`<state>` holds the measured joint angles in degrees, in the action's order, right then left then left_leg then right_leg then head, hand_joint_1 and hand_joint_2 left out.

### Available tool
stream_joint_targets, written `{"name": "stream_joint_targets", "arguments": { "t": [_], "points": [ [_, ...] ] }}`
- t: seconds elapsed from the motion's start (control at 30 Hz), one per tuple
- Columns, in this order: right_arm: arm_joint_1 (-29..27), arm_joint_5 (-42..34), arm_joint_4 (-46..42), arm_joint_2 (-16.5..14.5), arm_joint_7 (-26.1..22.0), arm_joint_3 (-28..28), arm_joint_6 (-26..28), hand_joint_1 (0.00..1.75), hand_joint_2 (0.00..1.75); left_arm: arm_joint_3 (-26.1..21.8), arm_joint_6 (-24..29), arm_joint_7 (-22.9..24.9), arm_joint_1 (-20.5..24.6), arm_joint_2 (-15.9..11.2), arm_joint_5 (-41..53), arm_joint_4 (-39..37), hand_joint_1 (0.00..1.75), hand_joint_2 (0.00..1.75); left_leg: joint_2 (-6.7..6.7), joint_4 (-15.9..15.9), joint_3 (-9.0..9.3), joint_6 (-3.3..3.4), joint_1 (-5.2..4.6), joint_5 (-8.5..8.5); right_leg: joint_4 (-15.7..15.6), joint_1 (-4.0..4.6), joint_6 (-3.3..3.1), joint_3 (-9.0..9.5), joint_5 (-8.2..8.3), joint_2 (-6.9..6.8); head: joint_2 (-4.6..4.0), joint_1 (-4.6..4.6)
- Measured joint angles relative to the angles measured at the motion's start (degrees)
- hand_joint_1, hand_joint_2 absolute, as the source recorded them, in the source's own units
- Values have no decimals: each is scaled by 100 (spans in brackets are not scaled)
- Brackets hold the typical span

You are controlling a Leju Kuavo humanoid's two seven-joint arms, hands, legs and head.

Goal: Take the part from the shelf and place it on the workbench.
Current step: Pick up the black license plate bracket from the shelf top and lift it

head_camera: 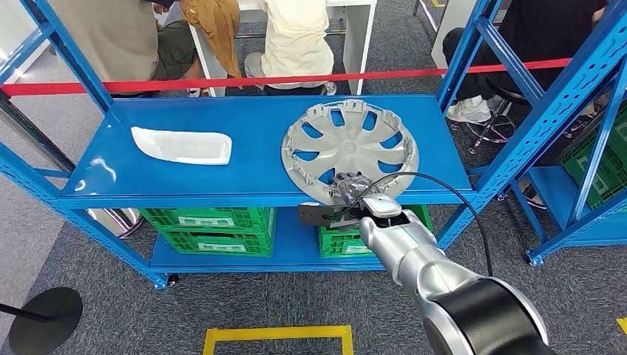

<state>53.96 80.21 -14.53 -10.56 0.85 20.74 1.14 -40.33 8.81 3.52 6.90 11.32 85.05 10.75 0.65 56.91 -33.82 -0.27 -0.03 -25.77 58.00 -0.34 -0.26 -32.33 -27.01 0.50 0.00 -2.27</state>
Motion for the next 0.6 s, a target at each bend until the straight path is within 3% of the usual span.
{"name": "stream_joint_targets", "arguments": {
  "t": [0.6],
  "points": [
    [-46,86,0,-59,-64,2,226,0,175,-57,79,-38,-17,54,-169,0,0,0,0,0,-1,0,0,-1,0,0,0,-1,0,1,0,0]
  ]
}}
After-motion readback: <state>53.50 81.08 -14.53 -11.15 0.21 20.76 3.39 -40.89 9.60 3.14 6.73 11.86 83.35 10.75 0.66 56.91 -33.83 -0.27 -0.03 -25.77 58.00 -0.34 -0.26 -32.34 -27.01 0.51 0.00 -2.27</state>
